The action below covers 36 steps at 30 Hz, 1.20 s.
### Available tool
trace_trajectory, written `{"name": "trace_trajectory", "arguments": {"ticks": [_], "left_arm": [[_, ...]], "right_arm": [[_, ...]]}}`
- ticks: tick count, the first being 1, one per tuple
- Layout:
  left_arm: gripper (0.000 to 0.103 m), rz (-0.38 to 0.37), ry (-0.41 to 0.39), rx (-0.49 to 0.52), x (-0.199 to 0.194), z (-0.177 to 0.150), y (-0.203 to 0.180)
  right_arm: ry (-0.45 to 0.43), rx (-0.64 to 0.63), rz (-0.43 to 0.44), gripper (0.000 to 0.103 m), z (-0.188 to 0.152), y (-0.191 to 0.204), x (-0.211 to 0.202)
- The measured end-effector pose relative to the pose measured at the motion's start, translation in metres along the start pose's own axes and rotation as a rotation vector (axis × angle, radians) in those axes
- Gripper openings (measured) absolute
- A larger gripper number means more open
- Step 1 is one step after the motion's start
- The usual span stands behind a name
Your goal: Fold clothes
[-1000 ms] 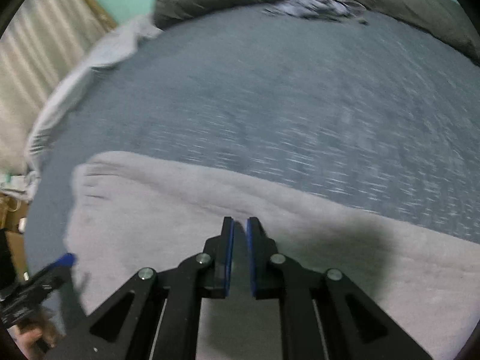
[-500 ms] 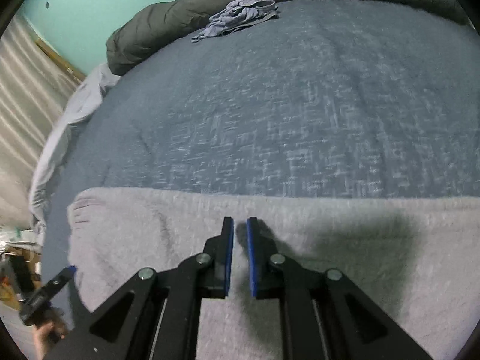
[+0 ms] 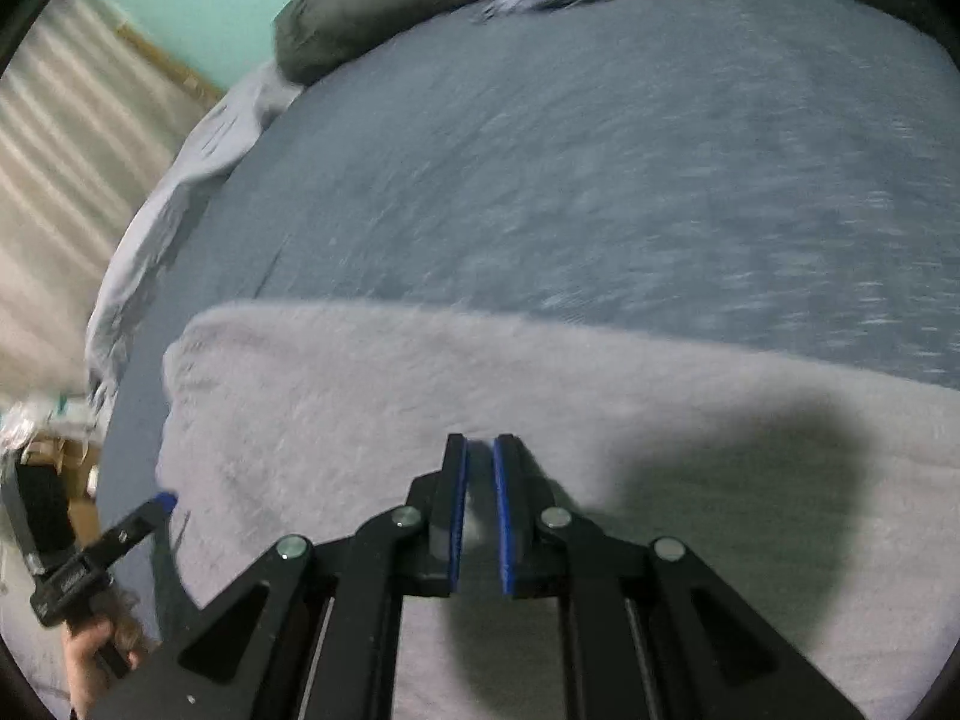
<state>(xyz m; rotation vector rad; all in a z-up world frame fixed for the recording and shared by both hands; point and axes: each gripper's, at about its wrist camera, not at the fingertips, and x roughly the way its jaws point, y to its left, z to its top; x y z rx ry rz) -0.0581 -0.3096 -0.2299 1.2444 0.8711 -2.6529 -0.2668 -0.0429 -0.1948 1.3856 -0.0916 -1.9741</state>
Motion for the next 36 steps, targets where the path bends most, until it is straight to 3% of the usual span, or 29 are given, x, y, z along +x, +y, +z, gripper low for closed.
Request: {"name": "trace_trajectory", "arguments": {"ticks": [7, 14, 18, 21, 25, 30, 33, 36], "left_arm": [[0.057, -0.006, 0.0, -0.009, -0.002, -0.001, 0.001], [0.057, 0.03, -0.008, 0.01, -0.004, 0.0, -0.006], [0.057, 0.05, -0.042, 0.024, -0.012, 0.002, -0.015], [0.057, 0.056, -0.061, 0.031, -0.017, 0.005, -0.02], [0.058, 0.05, -0.05, 0.008, -0.014, 0.005, -0.022], [0.058, 0.064, -0.059, -0.003, -0.023, 0.0, -0.02], [0.058, 0.07, -0.061, -0.006, -0.027, -0.004, -0.017], [0.058, 0.087, -0.054, 0.012, -0.023, -0.007, -0.018]], "right_arm": [[-0.071, 0.096, -0.142, 0.008, -0.015, -0.07, -0.055], [-0.156, 0.231, -0.179, 0.009, -0.064, -0.157, -0.14], [-0.208, 0.298, -0.236, 0.019, -0.102, -0.21, -0.197], [-0.255, 0.401, -0.265, 0.033, -0.138, -0.257, -0.241], [-0.287, 0.478, -0.31, 0.033, -0.173, -0.295, -0.277], [-0.304, 0.52, -0.339, 0.034, -0.192, -0.316, -0.294], [-0.315, 0.542, -0.364, 0.041, -0.205, -0.334, -0.304], [-0.337, 0.64, -0.408, 0.044, -0.218, -0.363, -0.317]]}}
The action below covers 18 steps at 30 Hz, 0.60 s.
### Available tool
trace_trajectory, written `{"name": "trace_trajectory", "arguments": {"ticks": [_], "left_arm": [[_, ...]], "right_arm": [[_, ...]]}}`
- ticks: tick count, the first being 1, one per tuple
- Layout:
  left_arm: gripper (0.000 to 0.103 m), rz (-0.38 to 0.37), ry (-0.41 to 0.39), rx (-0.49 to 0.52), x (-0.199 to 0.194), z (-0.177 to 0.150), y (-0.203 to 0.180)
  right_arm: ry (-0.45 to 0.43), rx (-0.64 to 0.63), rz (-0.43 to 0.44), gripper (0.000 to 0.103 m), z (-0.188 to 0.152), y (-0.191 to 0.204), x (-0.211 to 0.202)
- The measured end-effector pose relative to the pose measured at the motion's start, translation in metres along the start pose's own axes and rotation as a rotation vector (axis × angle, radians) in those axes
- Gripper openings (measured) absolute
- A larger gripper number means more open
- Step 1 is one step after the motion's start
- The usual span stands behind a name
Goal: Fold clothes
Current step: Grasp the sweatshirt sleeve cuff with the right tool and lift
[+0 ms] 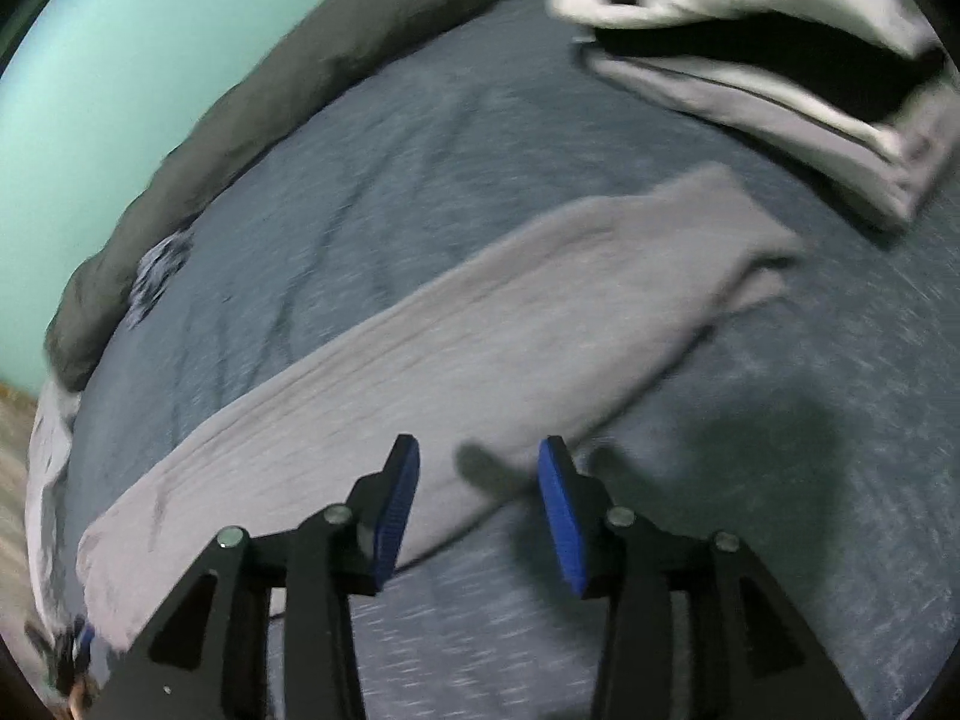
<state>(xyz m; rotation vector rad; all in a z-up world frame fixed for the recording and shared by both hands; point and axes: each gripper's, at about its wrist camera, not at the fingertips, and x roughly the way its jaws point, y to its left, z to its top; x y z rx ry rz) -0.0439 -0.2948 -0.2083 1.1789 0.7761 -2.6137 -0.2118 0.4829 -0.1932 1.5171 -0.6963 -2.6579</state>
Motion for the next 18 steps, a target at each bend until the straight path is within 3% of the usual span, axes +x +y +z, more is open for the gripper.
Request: {"name": "trace_trajectory", "arguments": {"ticks": [7, 18], "left_arm": [[0.058, 0.019, 0.004, 0.042, 0.005, -0.004, -0.011], [0.058, 0.053, -0.007, 0.059, 0.008, -0.004, -0.016]], "right_arm": [[-0.038, 0.169, 0.009, 0.055, 0.013, -0.055, -0.002], [-0.068, 0.202, 0.01, 0.059, 0.04, -0.074, 0.023]]}}
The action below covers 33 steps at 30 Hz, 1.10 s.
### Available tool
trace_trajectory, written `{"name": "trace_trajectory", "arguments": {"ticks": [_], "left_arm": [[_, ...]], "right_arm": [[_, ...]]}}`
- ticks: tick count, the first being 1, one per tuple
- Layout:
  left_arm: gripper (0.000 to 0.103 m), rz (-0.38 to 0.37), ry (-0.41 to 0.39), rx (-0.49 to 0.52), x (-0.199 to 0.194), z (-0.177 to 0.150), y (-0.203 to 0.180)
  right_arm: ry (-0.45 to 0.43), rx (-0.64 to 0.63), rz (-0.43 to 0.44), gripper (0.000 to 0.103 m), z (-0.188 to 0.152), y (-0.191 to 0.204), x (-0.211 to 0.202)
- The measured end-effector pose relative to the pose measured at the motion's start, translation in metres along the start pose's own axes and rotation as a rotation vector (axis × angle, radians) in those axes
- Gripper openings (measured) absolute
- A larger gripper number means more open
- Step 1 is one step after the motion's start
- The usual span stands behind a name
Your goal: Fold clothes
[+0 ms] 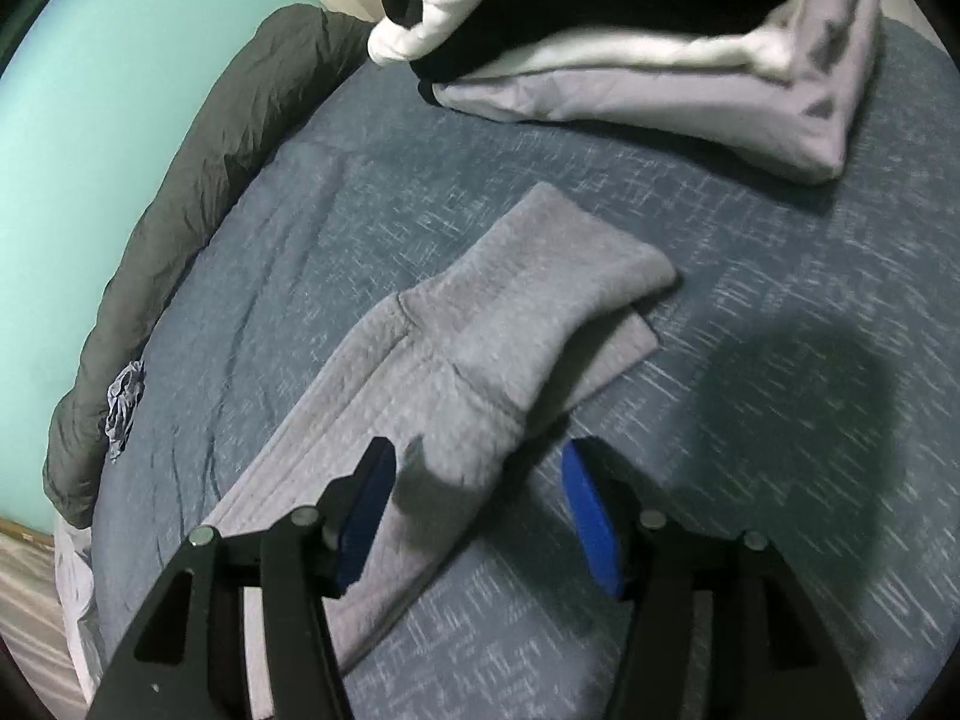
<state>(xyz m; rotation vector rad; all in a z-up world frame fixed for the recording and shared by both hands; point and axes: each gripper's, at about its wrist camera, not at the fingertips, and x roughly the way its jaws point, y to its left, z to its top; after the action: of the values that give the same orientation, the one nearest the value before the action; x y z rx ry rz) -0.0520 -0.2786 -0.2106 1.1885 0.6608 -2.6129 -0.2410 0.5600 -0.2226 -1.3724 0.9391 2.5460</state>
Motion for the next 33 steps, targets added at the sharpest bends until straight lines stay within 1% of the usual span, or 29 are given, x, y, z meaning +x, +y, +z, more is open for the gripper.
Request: {"name": "trace_trajectory", "arguments": {"ticks": [5, 6, 8, 10, 11, 13, 15, 18, 22, 25, 29, 33], "left_arm": [[0.058, 0.011, -0.009, 0.004, 0.0, 0.001, -0.001], [0.058, 0.013, -0.009, 0.008, 0.001, 0.001, -0.002], [0.058, 0.016, -0.006, 0.011, 0.002, 0.0, -0.001], [0.058, 0.015, -0.006, 0.007, 0.002, 0.0, -0.001], [0.058, 0.016, -0.007, 0.007, 0.001, 0.0, -0.001], [0.058, 0.017, -0.008, 0.01, 0.001, 0.0, -0.002], [0.058, 0.015, -0.01, 0.015, 0.0, 0.0, -0.002], [0.058, 0.011, -0.012, 0.008, -0.003, 0.0, 0.001], [0.058, 0.007, -0.02, -0.001, -0.006, 0.0, 0.004], [0.058, -0.001, -0.023, -0.005, -0.007, 0.0, 0.005], [0.058, 0.0, -0.029, -0.012, -0.011, 0.0, 0.011], [0.058, 0.002, -0.029, -0.013, -0.013, 0.0, 0.017]], "right_arm": [[-0.029, -0.016, -0.009, 0.059, 0.006, 0.0, 0.008], [-0.046, -0.014, -0.019, 0.058, 0.007, 0.002, 0.01], [-0.058, -0.025, -0.026, 0.048, 0.007, 0.004, 0.011], [-0.065, -0.021, -0.018, 0.033, 0.007, 0.003, 0.011], [-0.071, -0.019, -0.012, 0.03, 0.008, 0.004, 0.013], [-0.083, -0.049, -0.018, 0.018, 0.008, 0.011, 0.009], [-0.098, -0.083, -0.02, 0.016, 0.009, 0.022, 0.004], [-0.133, -0.139, -0.005, 0.014, 0.011, 0.044, -0.01], [-0.167, -0.277, 0.033, 0.014, 0.009, 0.092, -0.033], [-0.173, -0.346, 0.075, 0.014, 0.002, 0.131, -0.05], [-0.15, -0.447, 0.124, 0.014, -0.012, 0.193, -0.063], [-0.114, -0.525, 0.168, 0.014, -0.036, 0.262, -0.062]]}}
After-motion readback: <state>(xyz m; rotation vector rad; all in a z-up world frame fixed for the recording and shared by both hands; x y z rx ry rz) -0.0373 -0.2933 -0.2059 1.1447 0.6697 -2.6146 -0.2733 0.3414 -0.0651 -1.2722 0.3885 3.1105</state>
